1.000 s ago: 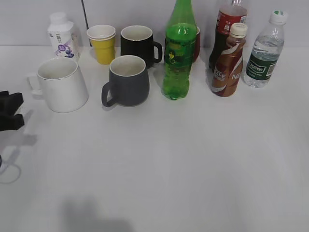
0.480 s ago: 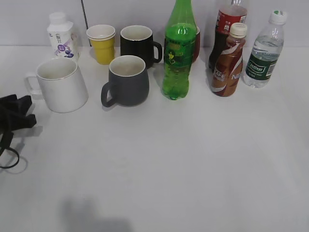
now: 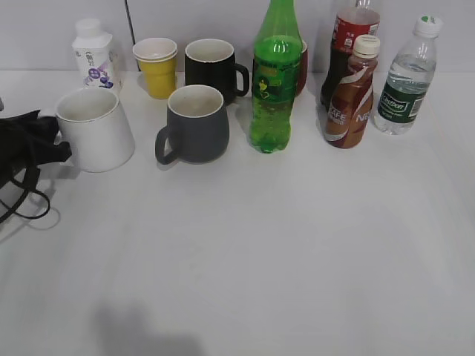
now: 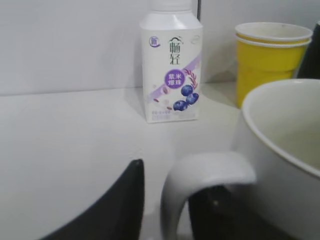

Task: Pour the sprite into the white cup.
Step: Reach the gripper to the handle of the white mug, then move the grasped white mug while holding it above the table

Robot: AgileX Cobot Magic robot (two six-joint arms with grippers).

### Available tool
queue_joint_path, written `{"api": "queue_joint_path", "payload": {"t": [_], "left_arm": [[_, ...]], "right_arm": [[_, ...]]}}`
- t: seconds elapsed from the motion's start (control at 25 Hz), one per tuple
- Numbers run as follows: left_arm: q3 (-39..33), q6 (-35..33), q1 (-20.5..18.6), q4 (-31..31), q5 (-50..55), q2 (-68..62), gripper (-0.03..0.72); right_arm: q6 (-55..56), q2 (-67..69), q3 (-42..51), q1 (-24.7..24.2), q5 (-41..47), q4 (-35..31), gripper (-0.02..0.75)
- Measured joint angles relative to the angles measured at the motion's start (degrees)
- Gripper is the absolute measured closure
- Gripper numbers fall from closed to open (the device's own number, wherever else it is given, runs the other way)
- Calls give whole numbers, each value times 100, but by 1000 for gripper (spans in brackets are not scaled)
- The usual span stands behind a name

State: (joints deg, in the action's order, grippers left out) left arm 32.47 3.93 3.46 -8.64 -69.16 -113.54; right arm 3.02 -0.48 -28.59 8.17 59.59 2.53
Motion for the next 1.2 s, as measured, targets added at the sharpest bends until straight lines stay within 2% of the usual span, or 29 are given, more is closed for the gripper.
{"api": "queue_joint_path", "payload": {"t": [0.12, 0.36, 0.48, 0.76, 0.92, 1.08, 1.2], "left_arm": [[129, -49, 0, -11, 48, -71, 628], [-57, -86, 0, -196, 185, 133, 645], [-343, -86, 0, -376, 227, 502, 645], [-1053, -89, 0, -646, 227, 1502, 645], [-1307, -89, 0, -761, 227, 1898, 646], [-1423, -89, 0, -965, 227, 2141, 646], [-1430, -93, 0, -1231, 227, 2275, 646]], "right_arm": [[0, 0, 0, 0, 0, -63, 164], [-112, 123, -91, 0, -314, -311, 180], [-494, 503, -133, 0, -1736, -429, 200], [-853, 2296, -155, 0, -6213, -539, 206], [-665, 3427, -167, 0, -7859, 526, 206], [827, 4416, -167, 0, -8874, 1872, 206], [2106, 5357, -167, 0, -9129, 2916, 206]]}}
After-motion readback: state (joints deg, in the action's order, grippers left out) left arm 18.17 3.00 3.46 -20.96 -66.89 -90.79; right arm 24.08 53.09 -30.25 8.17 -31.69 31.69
